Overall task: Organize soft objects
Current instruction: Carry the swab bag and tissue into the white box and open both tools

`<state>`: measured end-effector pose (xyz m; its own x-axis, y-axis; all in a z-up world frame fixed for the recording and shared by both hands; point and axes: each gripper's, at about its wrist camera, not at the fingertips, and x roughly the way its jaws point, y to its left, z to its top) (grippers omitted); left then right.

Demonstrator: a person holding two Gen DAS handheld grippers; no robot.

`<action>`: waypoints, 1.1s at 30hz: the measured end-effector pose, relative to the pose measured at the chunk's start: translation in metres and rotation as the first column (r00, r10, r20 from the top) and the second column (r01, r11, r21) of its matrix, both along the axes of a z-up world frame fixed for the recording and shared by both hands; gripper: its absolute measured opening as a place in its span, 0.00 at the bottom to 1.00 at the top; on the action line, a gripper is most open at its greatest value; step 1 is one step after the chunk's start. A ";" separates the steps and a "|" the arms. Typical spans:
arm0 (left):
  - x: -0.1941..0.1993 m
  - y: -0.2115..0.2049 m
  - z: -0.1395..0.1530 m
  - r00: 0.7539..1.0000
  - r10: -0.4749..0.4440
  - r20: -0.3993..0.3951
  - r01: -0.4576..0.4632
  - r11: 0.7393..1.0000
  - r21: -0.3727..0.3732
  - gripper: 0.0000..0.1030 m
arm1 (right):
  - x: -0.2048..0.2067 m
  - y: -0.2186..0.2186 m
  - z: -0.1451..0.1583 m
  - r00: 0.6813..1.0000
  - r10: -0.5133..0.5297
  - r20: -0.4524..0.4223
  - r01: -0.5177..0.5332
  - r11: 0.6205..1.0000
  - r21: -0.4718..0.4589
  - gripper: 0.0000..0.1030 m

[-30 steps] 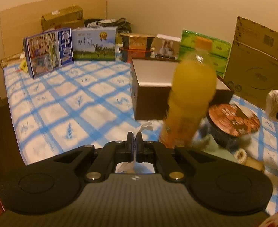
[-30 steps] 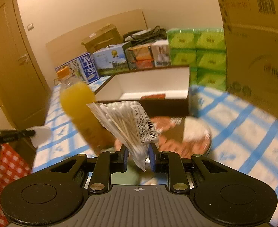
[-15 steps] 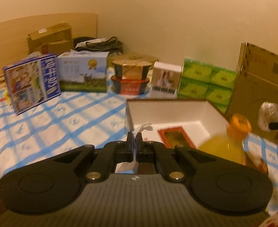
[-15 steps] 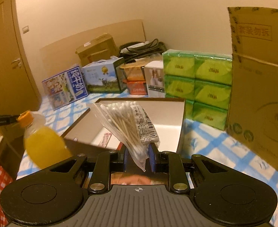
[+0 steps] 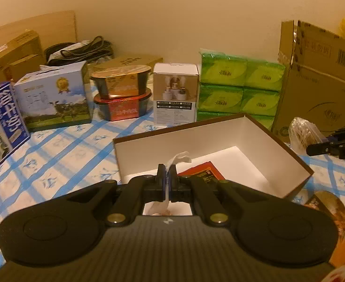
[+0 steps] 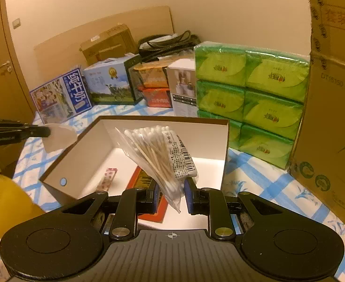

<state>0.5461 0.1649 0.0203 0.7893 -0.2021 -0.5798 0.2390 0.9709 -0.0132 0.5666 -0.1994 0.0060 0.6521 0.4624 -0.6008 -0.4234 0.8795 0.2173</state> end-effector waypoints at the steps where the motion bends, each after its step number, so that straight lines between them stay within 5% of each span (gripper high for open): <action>1: 0.007 -0.004 -0.004 1.000 -0.009 -0.003 0.009 1.000 0.010 0.01 | 0.003 0.000 -0.001 1.000 -0.002 -0.005 0.002 1.000 -0.001 0.22; 8: 0.040 -0.022 -0.021 0.998 -0.059 -0.030 0.059 0.998 0.003 0.04 | 0.022 -0.002 -0.013 0.999 -0.016 -0.035 0.016 1.000 0.000 0.22; 12: 0.054 -0.030 -0.027 0.996 -0.082 -0.045 0.083 0.997 0.007 0.27 | 0.030 -0.001 -0.019 0.999 -0.025 -0.044 0.025 1.000 -0.007 0.22; 24: 0.061 -0.022 -0.036 0.996 -0.051 -0.072 0.053 0.998 0.031 0.27 | 0.039 0.002 -0.018 0.997 -0.064 -0.042 0.065 0.997 0.030 0.23; 33: 0.040 0.000 -0.032 0.996 -0.002 -0.084 0.004 1.000 0.018 0.27 | 0.022 -0.004 -0.007 0.997 -0.071 -0.039 0.072 0.997 0.038 0.36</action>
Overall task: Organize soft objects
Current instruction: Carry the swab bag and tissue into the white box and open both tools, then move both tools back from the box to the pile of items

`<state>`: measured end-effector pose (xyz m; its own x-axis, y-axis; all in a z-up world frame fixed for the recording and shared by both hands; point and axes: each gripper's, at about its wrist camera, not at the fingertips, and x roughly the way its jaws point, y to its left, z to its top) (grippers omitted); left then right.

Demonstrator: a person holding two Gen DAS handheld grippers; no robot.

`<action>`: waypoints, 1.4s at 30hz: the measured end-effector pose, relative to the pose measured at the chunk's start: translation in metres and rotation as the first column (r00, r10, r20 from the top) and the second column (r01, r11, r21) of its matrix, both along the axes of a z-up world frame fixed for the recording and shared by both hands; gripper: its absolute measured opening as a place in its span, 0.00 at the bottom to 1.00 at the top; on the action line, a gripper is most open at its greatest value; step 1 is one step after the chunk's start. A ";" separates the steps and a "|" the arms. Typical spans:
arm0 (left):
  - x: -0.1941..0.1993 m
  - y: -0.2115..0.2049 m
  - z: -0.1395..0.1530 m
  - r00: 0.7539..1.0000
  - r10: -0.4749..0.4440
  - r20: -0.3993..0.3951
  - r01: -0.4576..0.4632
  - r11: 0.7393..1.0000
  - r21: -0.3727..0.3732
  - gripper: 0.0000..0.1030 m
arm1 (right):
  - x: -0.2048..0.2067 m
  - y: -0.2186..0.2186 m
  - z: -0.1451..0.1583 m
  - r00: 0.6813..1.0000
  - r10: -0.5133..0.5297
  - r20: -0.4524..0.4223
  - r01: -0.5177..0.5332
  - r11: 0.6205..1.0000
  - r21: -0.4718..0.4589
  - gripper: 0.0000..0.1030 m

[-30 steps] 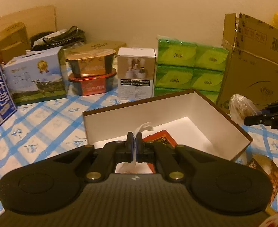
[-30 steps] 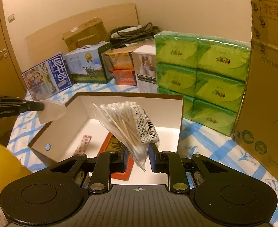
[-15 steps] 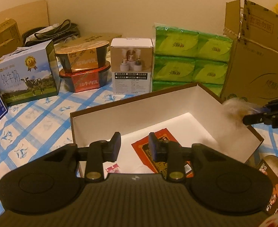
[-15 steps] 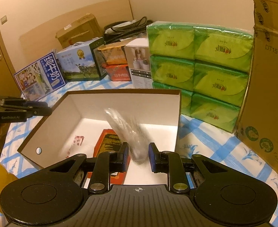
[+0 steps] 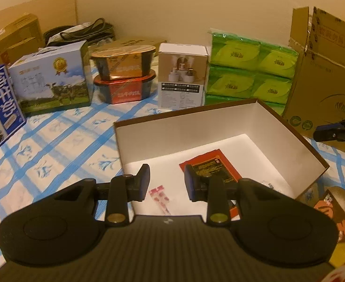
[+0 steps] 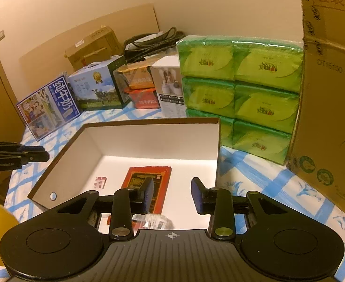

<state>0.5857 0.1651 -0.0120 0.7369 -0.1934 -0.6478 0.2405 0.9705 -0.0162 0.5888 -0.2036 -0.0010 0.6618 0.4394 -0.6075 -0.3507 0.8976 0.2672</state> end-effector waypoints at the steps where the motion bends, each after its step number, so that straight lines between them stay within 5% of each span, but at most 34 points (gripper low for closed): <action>1: -0.004 0.002 0.001 1.000 0.008 -0.002 -0.008 1.000 -0.005 0.28 | -0.003 -0.001 0.002 1.000 0.000 -0.001 0.000 1.000 0.002 0.37; 19: -0.115 0.031 0.037 0.995 0.098 0.012 -0.098 0.994 -0.057 0.29 | -0.106 -0.027 0.047 0.999 -0.008 0.037 0.006 0.999 0.052 0.53; 34: -0.270 0.027 0.032 0.984 0.173 -0.029 -0.176 0.965 -0.195 0.29 | -0.257 -0.044 0.033 1.000 0.029 -0.010 -0.028 0.993 0.111 0.54; 42: -0.328 0.005 0.020 0.976 0.210 -0.050 -0.215 0.967 -0.140 0.30 | -0.309 -0.046 0.019 1.000 -0.004 -0.029 0.007 0.995 0.095 0.54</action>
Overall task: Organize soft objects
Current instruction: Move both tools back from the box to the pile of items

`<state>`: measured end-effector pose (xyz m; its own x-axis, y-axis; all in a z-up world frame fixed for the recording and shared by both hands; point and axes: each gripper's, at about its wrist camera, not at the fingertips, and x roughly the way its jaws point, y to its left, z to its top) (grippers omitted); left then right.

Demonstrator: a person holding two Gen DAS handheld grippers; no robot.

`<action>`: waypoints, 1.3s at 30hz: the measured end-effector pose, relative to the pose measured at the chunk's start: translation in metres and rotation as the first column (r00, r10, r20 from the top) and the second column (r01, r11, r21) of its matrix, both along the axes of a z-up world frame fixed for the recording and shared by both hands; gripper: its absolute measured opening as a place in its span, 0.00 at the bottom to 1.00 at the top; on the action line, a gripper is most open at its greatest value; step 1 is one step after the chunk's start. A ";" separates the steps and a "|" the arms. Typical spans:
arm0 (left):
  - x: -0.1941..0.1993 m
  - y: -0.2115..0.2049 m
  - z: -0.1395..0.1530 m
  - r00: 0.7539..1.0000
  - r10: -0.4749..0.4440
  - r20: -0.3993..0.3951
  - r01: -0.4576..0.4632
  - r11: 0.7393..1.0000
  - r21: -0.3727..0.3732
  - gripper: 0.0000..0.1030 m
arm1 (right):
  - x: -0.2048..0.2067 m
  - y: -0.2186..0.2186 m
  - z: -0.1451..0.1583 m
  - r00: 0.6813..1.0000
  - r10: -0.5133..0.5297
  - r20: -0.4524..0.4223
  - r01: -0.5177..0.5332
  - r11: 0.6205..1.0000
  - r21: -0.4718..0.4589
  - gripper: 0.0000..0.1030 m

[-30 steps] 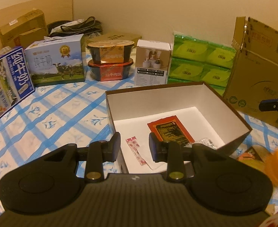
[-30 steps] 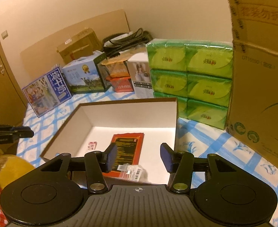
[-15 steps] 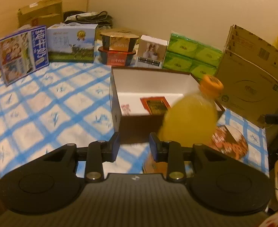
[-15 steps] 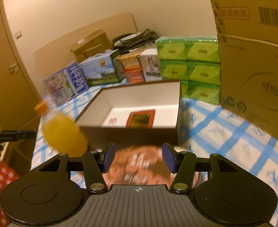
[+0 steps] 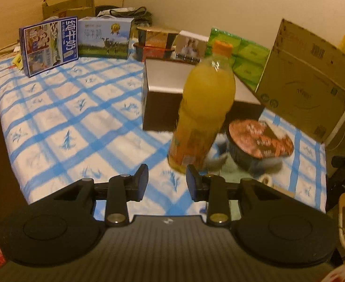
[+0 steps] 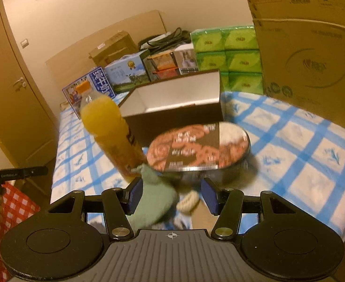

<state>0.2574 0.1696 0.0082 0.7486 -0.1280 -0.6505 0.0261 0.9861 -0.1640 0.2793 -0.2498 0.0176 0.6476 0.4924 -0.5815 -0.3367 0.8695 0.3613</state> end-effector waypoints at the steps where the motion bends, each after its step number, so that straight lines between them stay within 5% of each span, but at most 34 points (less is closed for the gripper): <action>1: -0.005 -0.003 -0.002 1.000 0.005 -0.006 -0.005 1.000 0.006 0.30 | -0.005 0.000 -0.002 1.000 0.000 -0.002 0.000 1.000 -0.005 0.54; 9: -0.036 -0.037 -0.012 0.999 -0.003 -0.039 0.008 0.994 0.110 0.34 | -0.041 0.006 -0.018 0.999 -0.015 -0.032 0.015 1.000 -0.027 0.54; 25: -0.063 -0.078 -0.028 0.994 0.022 -0.110 -0.014 0.997 0.071 0.34 | -0.078 0.029 -0.053 0.997 -0.010 -0.074 0.001 0.992 -0.124 0.54; 39: -0.078 -0.099 -0.050 0.989 0.019 -0.145 -0.008 0.997 0.072 0.34 | -0.094 0.030 -0.067 0.994 -0.042 -0.099 0.030 0.993 -0.117 0.54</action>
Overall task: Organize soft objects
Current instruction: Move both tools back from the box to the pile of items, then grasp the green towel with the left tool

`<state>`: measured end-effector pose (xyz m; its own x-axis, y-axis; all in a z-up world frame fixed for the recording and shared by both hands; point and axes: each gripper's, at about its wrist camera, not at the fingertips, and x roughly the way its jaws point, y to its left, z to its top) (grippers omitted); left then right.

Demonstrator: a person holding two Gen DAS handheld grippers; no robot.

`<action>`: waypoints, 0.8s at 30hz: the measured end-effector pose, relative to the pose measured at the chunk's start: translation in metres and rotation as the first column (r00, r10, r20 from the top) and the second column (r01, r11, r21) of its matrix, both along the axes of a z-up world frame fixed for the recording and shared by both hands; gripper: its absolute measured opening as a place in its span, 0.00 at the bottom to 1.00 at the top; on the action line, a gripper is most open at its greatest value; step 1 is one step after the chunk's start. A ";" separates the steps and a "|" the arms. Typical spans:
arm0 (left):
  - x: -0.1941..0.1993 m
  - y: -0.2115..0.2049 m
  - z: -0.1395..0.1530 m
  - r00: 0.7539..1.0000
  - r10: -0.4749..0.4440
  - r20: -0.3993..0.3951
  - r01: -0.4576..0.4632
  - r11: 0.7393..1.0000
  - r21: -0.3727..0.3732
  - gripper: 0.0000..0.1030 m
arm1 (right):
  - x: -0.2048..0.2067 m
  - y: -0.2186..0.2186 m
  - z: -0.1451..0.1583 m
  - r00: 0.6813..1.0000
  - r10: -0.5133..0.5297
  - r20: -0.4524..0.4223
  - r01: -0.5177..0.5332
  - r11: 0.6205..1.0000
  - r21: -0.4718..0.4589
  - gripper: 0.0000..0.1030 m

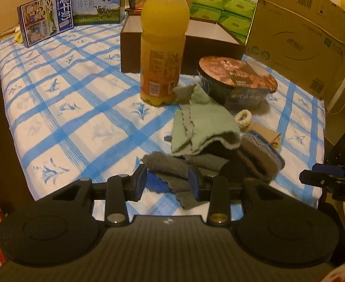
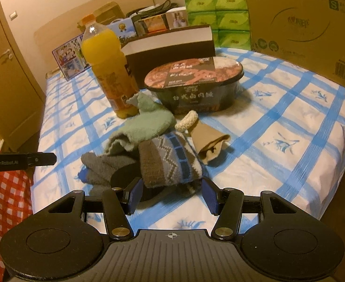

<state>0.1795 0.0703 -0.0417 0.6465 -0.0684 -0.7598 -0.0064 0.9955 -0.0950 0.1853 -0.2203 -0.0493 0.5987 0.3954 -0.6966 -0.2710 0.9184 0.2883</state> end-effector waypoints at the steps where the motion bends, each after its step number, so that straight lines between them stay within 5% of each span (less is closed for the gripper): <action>1: -0.001 -0.002 -0.002 1.000 0.001 -0.004 -0.001 1.000 0.000 0.34 | -0.001 0.001 -0.001 1.000 0.004 0.001 -0.004 1.000 -0.006 0.54; 17: 0.001 -0.035 -0.028 0.993 -0.118 0.004 0.117 0.992 0.047 0.34 | 0.007 0.001 -0.023 0.999 -0.014 -0.033 0.013 1.000 -0.016 0.54; 24: 0.016 -0.056 -0.038 0.971 -0.235 0.040 0.226 0.962 0.152 0.34 | 0.025 -0.010 -0.028 0.998 -0.058 -0.029 0.058 0.998 -0.016 0.54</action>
<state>0.1960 0.0145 -0.0799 0.6691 -0.1123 -0.7346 0.2259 0.9725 0.0571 0.2101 -0.2300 -0.0777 0.5994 0.3501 -0.7199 -0.2087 0.9365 0.2817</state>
